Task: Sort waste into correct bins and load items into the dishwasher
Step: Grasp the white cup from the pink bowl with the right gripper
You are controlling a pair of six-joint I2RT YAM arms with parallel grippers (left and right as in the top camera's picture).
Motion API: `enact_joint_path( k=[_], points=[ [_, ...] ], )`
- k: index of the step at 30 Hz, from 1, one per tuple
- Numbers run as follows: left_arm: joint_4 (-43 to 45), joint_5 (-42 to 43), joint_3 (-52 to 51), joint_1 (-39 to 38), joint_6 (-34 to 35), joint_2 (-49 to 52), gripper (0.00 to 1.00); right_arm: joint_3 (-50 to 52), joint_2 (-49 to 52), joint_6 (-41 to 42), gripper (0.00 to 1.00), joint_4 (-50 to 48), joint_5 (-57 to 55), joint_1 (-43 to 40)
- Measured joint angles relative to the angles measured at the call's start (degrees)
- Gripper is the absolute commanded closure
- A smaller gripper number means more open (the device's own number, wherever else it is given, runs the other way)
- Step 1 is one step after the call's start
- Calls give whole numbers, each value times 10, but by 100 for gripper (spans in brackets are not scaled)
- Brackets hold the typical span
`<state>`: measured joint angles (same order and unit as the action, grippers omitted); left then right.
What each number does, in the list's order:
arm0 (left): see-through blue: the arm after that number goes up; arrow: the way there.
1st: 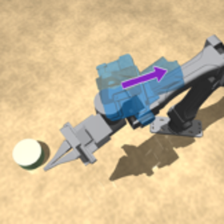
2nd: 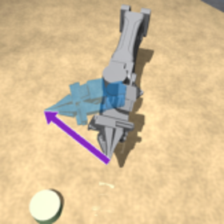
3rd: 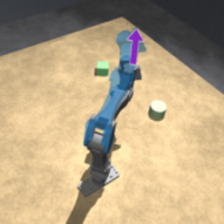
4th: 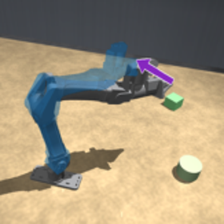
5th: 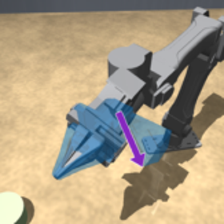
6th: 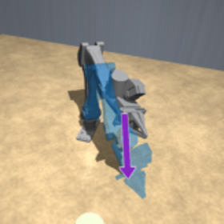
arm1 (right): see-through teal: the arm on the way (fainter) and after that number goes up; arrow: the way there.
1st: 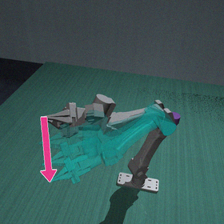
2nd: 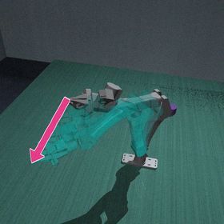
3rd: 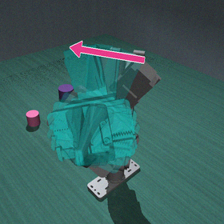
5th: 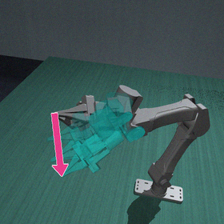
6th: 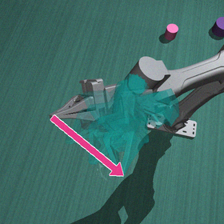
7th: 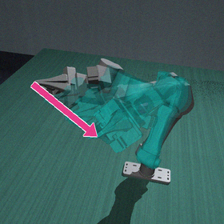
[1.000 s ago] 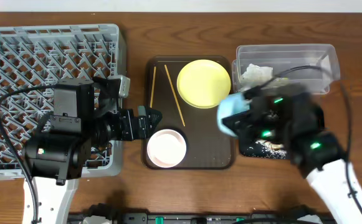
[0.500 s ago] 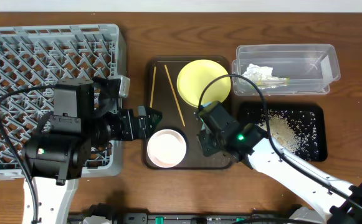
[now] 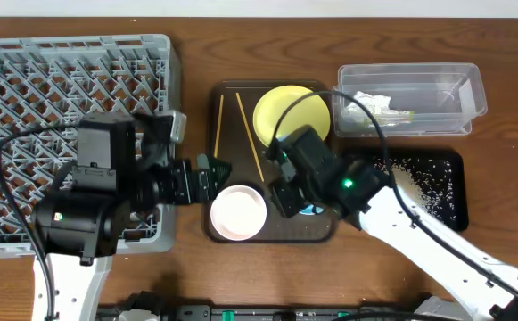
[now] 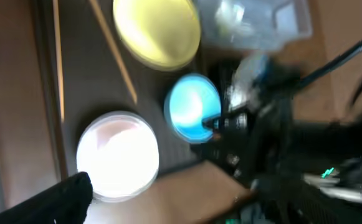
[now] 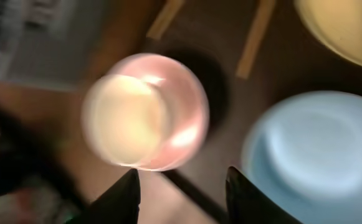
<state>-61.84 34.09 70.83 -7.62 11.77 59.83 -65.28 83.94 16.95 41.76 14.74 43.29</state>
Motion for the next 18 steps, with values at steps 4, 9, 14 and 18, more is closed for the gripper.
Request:
enact_joint_path(
  k=[4, 9, 14, 18],
  points=[
    [-24, -43, 0, 0, -2, -1, 6, -23, 0, 14, 55, 5, 51, 4],
    [-77, -158, 5, 19, 21, -11, 6, -23, 4, 33, 55, 12, 51, 16],
    [-102, -256, 23, 71, 48, -44, 6, -23, 58, 43, 66, -4, 26, 38],
    [-104, -290, 30, 93, 54, -77, 6, -23, 122, 48, 69, -12, 17, 46]
  ],
)
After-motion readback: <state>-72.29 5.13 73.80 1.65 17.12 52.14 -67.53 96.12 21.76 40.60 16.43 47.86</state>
